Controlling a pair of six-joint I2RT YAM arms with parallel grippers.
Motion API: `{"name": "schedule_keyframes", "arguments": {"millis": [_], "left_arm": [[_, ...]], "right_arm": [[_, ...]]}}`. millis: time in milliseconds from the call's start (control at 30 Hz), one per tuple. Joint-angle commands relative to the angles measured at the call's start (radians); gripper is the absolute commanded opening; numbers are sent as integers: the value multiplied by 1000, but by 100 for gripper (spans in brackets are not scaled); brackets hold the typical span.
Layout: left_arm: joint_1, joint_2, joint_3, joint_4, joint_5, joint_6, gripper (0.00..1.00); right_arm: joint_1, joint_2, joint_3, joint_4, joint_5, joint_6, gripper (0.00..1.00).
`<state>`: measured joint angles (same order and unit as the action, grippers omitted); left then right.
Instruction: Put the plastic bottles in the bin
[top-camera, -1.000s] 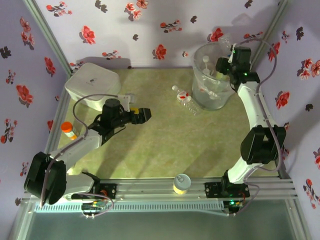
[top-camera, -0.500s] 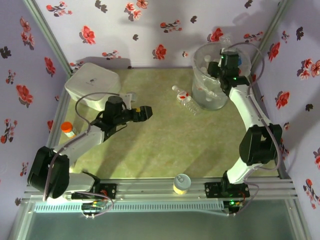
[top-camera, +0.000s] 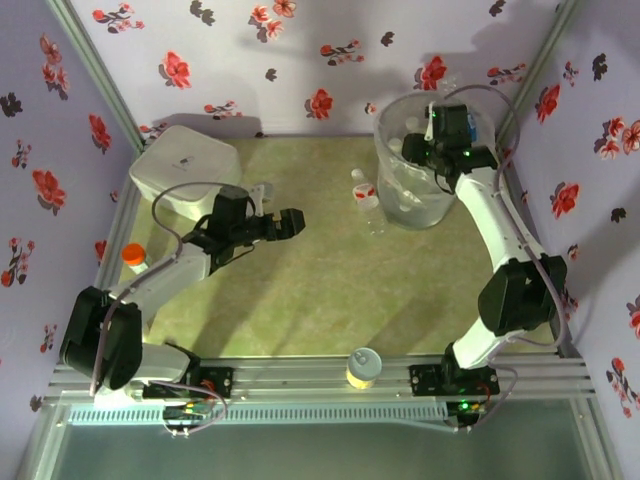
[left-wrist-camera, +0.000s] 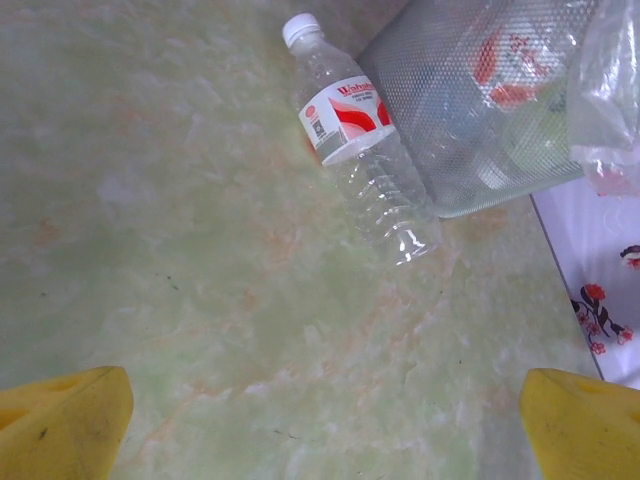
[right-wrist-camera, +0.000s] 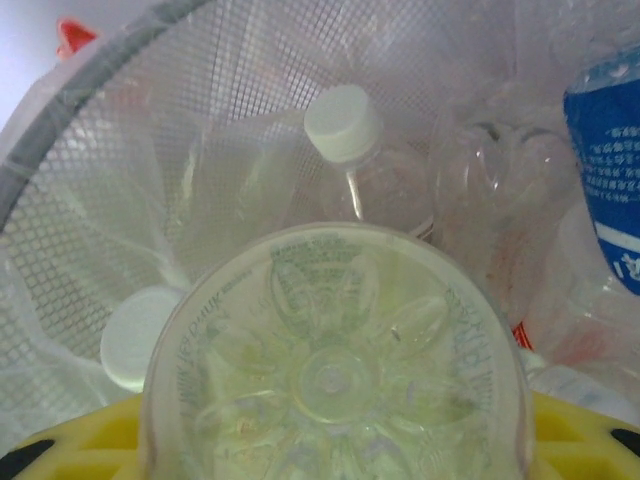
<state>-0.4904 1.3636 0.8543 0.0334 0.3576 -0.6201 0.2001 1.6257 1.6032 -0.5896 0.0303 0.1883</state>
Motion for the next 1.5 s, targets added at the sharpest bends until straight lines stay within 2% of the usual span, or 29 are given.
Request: {"name": "schedule_keyframes", "arguments": {"millis": [0,167,367,467,767,933,1100,1300,1467], "left_arm": [[9,29,68,-71,-9,-47,100],[3,106,126,-68,8,-141,99],[-49,207,209,-100,-50,-175,100],[-85,257,243,-110,-83,-152,100],[-161,416,436,-218,-219,8,100],[-183,511,516,-216,-209,26,100],[-217,583,555,-193,-189,-7,100],[-250,655,593,-183,-184,-35,98],[-251,744,647,-196,-184,-20,94]], "right_arm": [[24,-3,-34,-448,-117,62,45],[36,-47,-69,-453,-73,76,48],[35,-66,18,-470,-16,43,74],[31,-49,132,-513,16,13,82],[-4,-6,380,-560,48,-36,82],[-35,23,502,-541,52,-43,79],[-48,75,591,-528,29,-34,68],[-48,117,475,-493,5,-38,43],[-46,85,245,-426,-48,-10,36]]}}
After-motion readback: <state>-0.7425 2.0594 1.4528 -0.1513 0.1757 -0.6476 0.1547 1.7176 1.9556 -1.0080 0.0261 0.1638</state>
